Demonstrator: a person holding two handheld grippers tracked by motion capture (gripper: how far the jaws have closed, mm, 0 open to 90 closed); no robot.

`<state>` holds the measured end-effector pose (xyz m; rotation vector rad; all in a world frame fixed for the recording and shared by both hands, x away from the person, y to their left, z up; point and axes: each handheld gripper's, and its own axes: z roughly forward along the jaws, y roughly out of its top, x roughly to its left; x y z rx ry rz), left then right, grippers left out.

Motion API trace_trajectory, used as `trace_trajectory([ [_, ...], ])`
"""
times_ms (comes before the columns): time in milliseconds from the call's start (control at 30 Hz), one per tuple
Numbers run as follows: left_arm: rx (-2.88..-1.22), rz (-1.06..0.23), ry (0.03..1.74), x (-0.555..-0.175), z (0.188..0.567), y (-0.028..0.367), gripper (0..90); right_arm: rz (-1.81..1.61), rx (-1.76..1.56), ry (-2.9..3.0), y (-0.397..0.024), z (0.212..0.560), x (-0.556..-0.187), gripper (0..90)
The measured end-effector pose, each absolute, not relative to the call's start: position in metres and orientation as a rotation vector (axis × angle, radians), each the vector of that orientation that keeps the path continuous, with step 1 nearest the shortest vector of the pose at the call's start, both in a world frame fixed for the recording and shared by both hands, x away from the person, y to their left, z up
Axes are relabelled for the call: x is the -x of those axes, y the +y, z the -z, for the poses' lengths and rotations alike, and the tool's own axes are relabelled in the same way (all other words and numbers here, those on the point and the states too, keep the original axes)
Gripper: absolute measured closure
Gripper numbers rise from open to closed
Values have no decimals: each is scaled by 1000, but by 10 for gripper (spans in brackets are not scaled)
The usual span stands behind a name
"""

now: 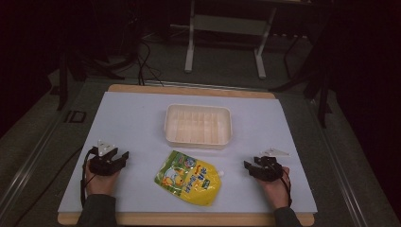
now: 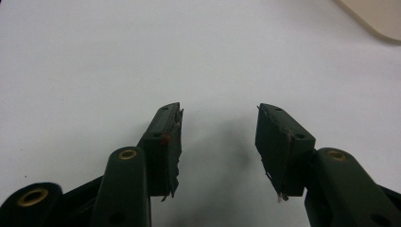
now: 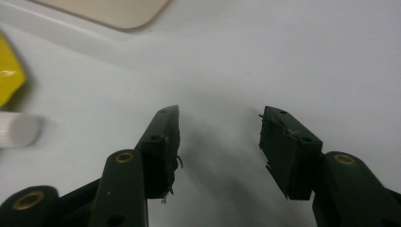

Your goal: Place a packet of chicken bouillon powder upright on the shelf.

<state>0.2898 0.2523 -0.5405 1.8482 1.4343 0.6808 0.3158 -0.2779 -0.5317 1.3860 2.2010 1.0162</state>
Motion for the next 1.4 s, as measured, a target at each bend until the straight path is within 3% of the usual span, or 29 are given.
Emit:
trace_trajectory([
  [467,-1775,-671,1541,-285,541,258,479,-1093,-1349,2334,-266,524,-303,482],
  [1400,-1771,-676,1547,-286,542,258,465,-1188,-1296,2540,-220,517,-268,408],
])
